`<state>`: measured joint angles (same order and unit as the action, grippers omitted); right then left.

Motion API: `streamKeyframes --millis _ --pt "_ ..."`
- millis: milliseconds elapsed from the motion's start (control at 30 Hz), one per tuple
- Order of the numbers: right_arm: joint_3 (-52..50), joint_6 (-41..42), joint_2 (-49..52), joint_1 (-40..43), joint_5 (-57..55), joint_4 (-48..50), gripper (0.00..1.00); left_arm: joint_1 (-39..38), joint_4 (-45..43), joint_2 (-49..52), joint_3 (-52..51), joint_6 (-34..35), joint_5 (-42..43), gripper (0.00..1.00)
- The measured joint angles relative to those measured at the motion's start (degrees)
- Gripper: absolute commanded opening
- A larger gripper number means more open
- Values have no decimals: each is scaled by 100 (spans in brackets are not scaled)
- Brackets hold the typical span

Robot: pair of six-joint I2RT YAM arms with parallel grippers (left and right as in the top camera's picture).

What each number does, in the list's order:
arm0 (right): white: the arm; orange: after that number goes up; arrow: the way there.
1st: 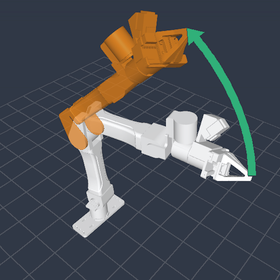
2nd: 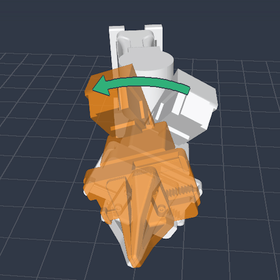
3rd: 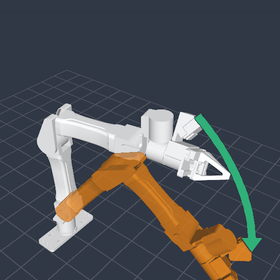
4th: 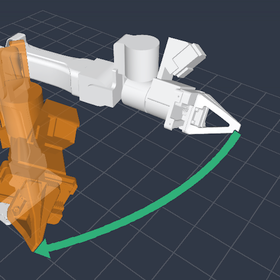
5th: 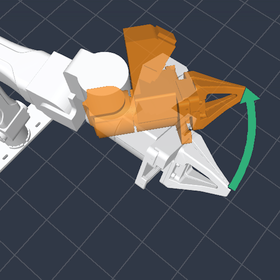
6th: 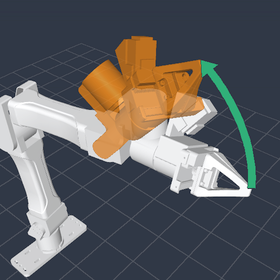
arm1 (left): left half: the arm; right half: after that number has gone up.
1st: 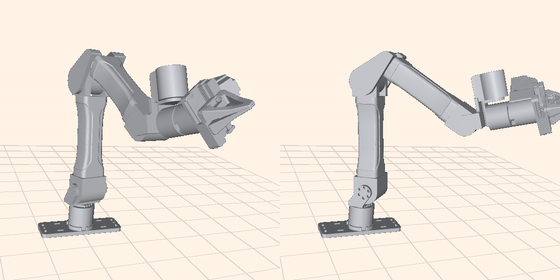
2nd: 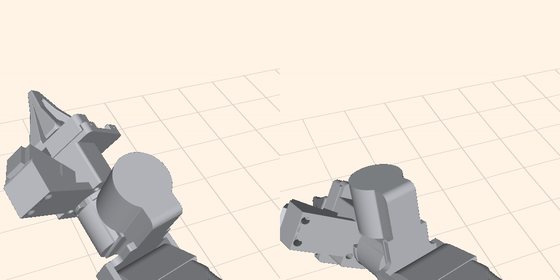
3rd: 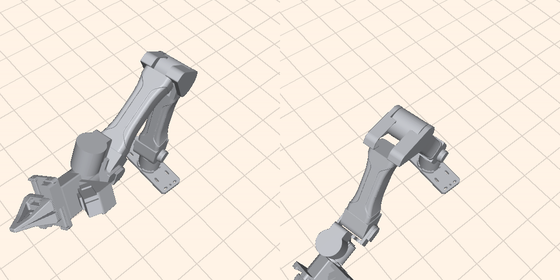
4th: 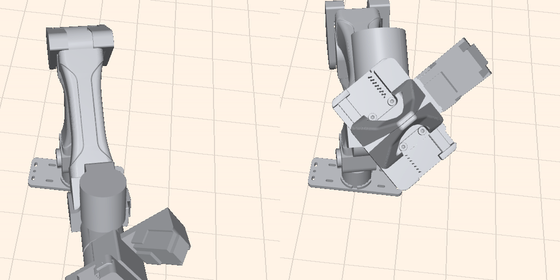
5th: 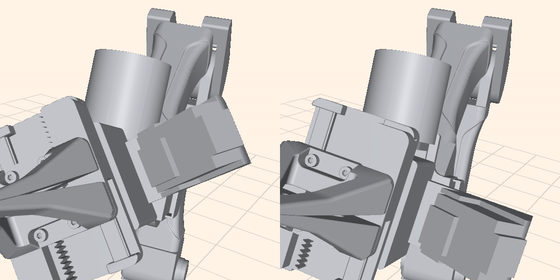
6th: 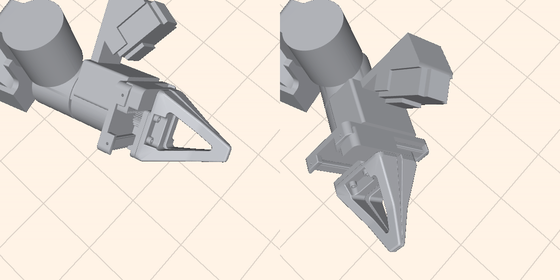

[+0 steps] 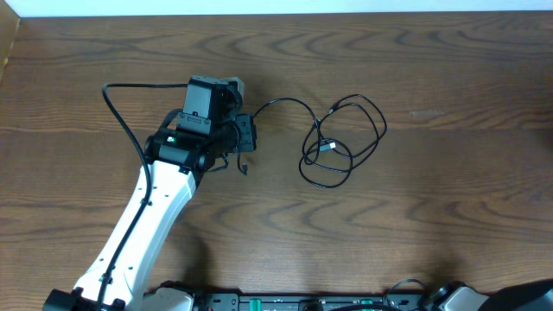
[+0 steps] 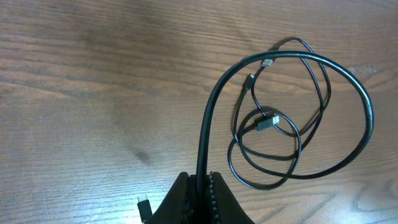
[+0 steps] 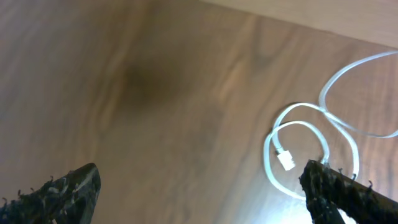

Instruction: Untangle cables

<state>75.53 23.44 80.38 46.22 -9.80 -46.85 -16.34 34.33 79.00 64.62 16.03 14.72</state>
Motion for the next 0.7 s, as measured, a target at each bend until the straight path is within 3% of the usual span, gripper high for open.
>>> streamKeyframes --millis 233,500,700 --pt "0 -2 -868 -1019 166 -400 99 0 -2 -2 0 0 0 7" --pt "2 -70 -1661 -1563 385 -1115 99 0 7 -4 0 2 149 7" --pt "2 -1043 -2057 -1823 1663 -1309 99 0 13 -4 0 7 192 8"
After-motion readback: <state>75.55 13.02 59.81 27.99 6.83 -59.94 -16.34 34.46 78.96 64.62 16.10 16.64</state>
